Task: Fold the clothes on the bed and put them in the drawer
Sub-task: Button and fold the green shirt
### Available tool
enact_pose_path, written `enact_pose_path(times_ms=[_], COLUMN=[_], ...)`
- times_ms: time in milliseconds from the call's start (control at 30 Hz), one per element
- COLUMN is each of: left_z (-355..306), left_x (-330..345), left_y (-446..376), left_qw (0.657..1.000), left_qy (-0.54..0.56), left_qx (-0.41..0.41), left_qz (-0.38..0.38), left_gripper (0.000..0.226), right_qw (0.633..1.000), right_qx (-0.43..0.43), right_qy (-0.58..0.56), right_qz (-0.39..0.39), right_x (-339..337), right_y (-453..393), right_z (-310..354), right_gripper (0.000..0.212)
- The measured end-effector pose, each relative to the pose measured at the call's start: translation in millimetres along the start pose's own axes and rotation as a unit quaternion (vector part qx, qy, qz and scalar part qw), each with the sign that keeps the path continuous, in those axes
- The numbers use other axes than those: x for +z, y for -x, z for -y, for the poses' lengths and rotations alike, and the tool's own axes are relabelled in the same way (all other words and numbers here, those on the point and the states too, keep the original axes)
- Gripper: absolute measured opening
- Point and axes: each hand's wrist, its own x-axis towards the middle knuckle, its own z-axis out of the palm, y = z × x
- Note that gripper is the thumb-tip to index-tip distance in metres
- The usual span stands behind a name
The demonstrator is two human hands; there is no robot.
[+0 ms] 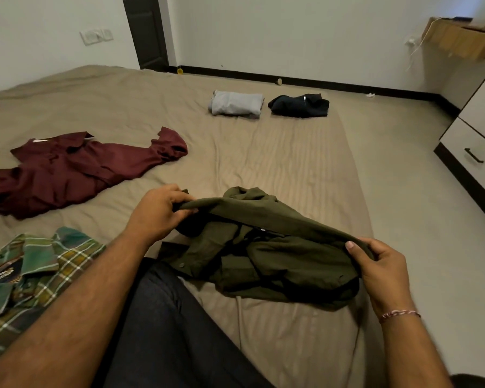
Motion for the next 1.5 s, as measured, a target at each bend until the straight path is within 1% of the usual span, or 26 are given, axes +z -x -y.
enact_pose_path(times_ms=[133,200,233,333,400,467,500,533,567,600,633,733,833,967,1000,1067,1100,1133,1167,1200,1233,1267,1300,1400,1433,1500], left_z=[5.2,7.8,4.4,-8.9,-26.0,-41.5,-49.8,-64.2,-75.3,-82.6,-98.8,-132.7,-170.1,-222.1,-226.4,-224.1,-218.7,-214.8,-211.9,-204.4,-207.0,-209.9,-216.9,-216.6,-211.3,-194.8], left_x=[-5.6,-12.4,-17.4,-32.2,-56.3,-87.6,-105.7,-135.8,-162.2,-179.9,-215.5,-290.1,-354.3,-405.6,-413.5,-418.2,-412.6,-398.1,-385.8,-363.6,-350.6,-339.3,-335.3,-315.0,-304.9,-276.8], left_y=[3.5,3.4,3.3,-5.3,-27.7,-62.5,-80.6,-107.2,-131.7,-146.8,-170.9,-215.6,-238.8,-219.6,-207.0,-181.8,-171.5,-166.7,-170.8,-170.5,-170.4,-172.4,-170.0,-162.0,-164.4,-171.1], left_qw=[0.999,0.999,0.999,0.973,0.965,0.946,0.939,0.937,0.937,0.942,0.947,0.959,0.949,0.905,0.887,0.861,0.88,0.935,0.973,0.979,0.975,0.97,0.97,0.975,0.974,0.975], left_qy=[-0.039,-0.003,0.05,0.203,0.25,0.317,0.335,0.337,0.332,0.315,0.297,0.251,0.275,0.373,0.403,0.446,0.406,0.266,0.095,-0.028,-0.039,-0.013,0.024,0.111,0.11,0.076], left_qx=[0.02,0.028,0.011,-0.056,-0.053,-0.063,-0.071,-0.066,-0.053,-0.046,-0.028,-0.016,0.016,0.081,0.111,0.159,0.159,0.14,0.109,0.071,0.069,0.095,0.114,0.134,0.121,0.058], left_qz=[-0.029,-0.02,0.003,0.094,0.065,0.009,-0.03,-0.069,-0.096,-0.106,-0.12,-0.129,-0.155,-0.188,-0.194,-0.185,-0.189,-0.188,-0.179,-0.187,-0.209,-0.223,-0.214,-0.14,-0.154,-0.2], left_gripper=[0.007,0.009,0.013,0.017,0.01,0.012,0.016,0.019,0.021,0.02,0.02,0.023,0.02,0.014,0.015,0.016,0.015,0.015,0.016,0.018,0.02,0.02,0.018,0.016,0.017,0.021], right_qw=[0.986,0.981,0.981,0.996,0.992,0.976,0.972,0.974,0.978,0.975,0.963,0.926,0.869,0.821,0.816,0.832,0.843,0.866,0.883,0.89,0.895,0.894,0.891,0.891,0.895,0.917], right_qx=[-0.066,-0.07,-0.058,0.0,0.029,0.037,0.018,-0.036,-0.104,-0.156,-0.208,-0.305,-0.382,-0.443,-0.462,-0.483,-0.486,-0.466,-0.426,-0.373,-0.346,-0.349,-0.357,-0.373,-0.368,-0.306], right_qy=[0.128,0.157,0.164,0.052,-0.088,-0.191,-0.206,-0.186,-0.12,-0.029,0.018,0.102,0.132,0.065,0.019,-0.077,-0.089,-0.014,0.096,0.192,0.214,0.193,0.159,0.122,0.132,0.171], right_qz=[-0.084,-0.094,-0.087,-0.075,-0.087,-0.103,-0.112,-0.122,-0.138,-0.156,-0.169,-0.198,-0.285,-0.356,-0.348,-0.262,-0.211,-0.183,-0.172,-0.177,-0.185,-0.206,-0.23,-0.227,-0.216,-0.193], right_x=[8.6,11.3,11.0,11.4,18.1,26.6,27.2,24.6,21.2,17.1,8.8,-13.7,-38.6,-70.6,-82.1,-111.1,-121.2,-123.5,-119.6,-114.2,-107.9,-105.0,-103.7,-112.4,-114.0,-111.5], right_y=[1.6,2.1,0.4,-13.9,-38.8,-71.0,-86.6,-104.1,-122.9,-135.1,-147.9,-163.1,-151.8,-116.0,-106.6,-78.0,-72.8,-70.4,-74.6,-79.6,-81.9,-84.9,-84.7,-78.9,-80.9,-83.8], right_z=[-7.1,-5.9,-4.7,12.7,59.7,112.4,141.6,186.3,223.1,246.0,290.8,375.7,445.6,497.6,504.1,502.2,492.5,473.3,456.3,423.7,403.9,387.8,384.0,367.9,359.1,334.3], right_gripper=[0.006,0.008,0.006,0.012,0.014,0.014,0.012,0.012,0.013,0.015,0.018,0.022,0.023,0.024,0.023,0.02,0.02,0.021,0.022,0.021,0.019,0.018,0.017,0.02,0.019,0.016])
